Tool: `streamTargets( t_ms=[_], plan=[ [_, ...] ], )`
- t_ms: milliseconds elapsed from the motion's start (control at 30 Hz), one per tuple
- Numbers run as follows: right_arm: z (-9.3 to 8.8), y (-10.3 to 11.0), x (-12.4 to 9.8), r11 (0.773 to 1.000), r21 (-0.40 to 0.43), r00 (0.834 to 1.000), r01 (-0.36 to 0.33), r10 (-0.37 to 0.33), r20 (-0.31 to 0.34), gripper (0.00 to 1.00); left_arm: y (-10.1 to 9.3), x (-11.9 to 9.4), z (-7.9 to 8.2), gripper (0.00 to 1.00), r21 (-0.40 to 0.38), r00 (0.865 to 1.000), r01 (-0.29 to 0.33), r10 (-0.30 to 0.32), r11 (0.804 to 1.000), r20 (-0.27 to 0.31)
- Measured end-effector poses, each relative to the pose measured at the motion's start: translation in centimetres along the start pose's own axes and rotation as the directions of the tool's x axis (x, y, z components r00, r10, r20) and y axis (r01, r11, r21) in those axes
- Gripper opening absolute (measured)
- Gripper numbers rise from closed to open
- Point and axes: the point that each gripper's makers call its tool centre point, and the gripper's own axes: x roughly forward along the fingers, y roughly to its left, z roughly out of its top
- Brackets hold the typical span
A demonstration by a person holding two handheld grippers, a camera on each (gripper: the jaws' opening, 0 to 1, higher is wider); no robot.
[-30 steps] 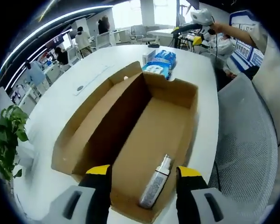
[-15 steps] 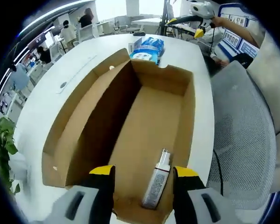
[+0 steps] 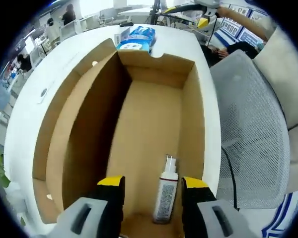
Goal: Operate the shoe box by opening the lid, removing the specified soft item, and placing it in the target area until the item is outside and the box remains undamaged.
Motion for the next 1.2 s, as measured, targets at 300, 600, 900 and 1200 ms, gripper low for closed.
streamTargets(
  t_ms=[300,600,900,1200],
  plan=[
    [-0.5,0.4,-0.1,1.0,0.022,1.0,0.008,-0.007,-0.006,0.85,-0.3,1.5,-0.8,0.46,0.037,0.998,0.021,-0.019,0.999,-0.058],
    [-0.7,0.9,0.1,0.999,0.037,1.0,0.001,-0.001,-0.003,0.85,-0.4,2.5,-1.0,0.45,0.067,0.997,0.008,-0.003,0.998,-0.077],
    [-0.5,1.3,0.6,0.999,0.053,1.0,-0.013,0.013,0.013,0.84,-0.3,2.4,-0.9,0.45,0.08,0.997,0.002,0.004,0.997,-0.076],
    [-0.6,1.4,0.9,0.998,0.053,1.0,-0.023,0.022,0.012,0.84,0.3,2.4,-0.3,0.46,0.058,0.999,-0.033,0.035,0.998,-0.04]
  ],
)
